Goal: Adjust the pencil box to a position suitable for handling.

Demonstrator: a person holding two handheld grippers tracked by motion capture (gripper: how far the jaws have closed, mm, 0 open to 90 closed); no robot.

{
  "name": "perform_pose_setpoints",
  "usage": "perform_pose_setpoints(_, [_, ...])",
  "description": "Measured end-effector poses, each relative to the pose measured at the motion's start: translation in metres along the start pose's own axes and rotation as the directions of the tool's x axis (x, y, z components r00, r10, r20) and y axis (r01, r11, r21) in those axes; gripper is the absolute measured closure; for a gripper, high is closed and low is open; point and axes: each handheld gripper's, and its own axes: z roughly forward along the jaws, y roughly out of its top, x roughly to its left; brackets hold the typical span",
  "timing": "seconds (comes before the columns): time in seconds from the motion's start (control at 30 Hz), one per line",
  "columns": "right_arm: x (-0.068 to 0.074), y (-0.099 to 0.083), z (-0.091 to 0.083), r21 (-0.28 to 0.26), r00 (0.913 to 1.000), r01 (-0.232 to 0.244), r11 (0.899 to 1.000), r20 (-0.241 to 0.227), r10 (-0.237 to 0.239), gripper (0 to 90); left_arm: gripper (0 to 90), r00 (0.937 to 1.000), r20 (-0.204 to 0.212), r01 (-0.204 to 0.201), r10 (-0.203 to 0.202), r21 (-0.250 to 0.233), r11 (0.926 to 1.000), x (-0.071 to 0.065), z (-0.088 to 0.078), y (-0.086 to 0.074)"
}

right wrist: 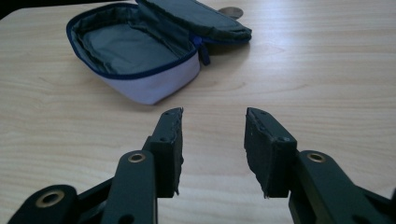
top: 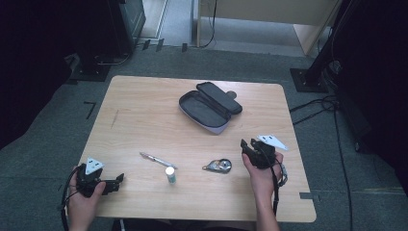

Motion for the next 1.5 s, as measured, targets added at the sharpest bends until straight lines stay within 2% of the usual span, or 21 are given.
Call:
perform_pose_setpoints(0.17, [0.01,0.014,0.014,0.005,0.9997,0.016,1.0,0.017,-0.016,57.6,0.0,1.0,0.0,-0.001,0.001,0.001,1.0,0.0,0.0,0.0])
perform_pose_setpoints(0.23, [0.016,0.023,0.023,0.011,0.9985,0.032,0.999,0.043,-0.033,57.6,0.0,1.0,0.0,-0.001,0.001,0.001,1.0,0.0,0.0,0.0])
perform_pose_setpoints(0.47, [0.023,0.039,0.042,0.034,0.9993,0.008,0.999,0.037,-0.009,60.7,0.0,1.0,0.0,0.0,0.0,-0.001,1.0,0.0,0.0,0.0])
perform_pose_setpoints(0.53, [0.026,0.042,0.048,0.04,0.9979,0.03,0.999,0.056,-0.032,60.6,0.0,1.0,0.0,0.0,0.0,-0.001,1.0,0.0,0.0,0.0])
perform_pose_setpoints(0.7, [0.029,0.048,0.058,0.058,0.9975,0.032,0.998,0.062,-0.035,60.4,0.0,1.0,0.0,0.0,0.0,0.0,1.0,0.0,0.0,0.0])
perform_pose_setpoints(0.77, [0.026,0.051,0.066,0.069,0.9977,0.001,0.998,0.068,-0.006,60.3,0.0,1.0,0.0,0.0,0.0,0.0,1.0,0.0,0.0,0.0])
perform_pose_setpoints(0.87, [0.026,0.052,0.07,0.075,0.9969,-0.012,0.997,0.079,0.006,59.9,0.0,1.0,0.0,0.0,0.0,0.0,1.0,0.0,0.0,0.0])
perform_pose_setpoints(1.0, [0.024,0.054,0.085,0.095,0.9962,-0.039,0.995,0.081,0.031,58.8,0.0,1.0,0.0,0.0,0.0,-0.001,1.0,0.0,0.0,0.0])
perform_pose_setpoints(1.1, [0.025,0.055,0.093,0.106,0.9966,-0.047,0.993,0.072,0.04,57.3,0.0,1.0,0.0,0.0,0.0,-0.001,1.0,0.0,0.0,0.0])
perform_pose_setpoints(1.4, [0.03,0.056,0.109,0.122,0.9948,-0.065,0.99,0.086,0.054,55.1,0.0,1.0,0.001,0.001,-0.001,-0.001,1.0,0.0,0.0,0.0])
perform_pose_setpoints(1.5, [0.031,0.057,0.115,0.131,0.993,-0.086,0.988,0.092,0.074,54.9,0.0,1.0,0.001,0.001,-0.001,-0.002,1.0,0.0,0.0,0.0])
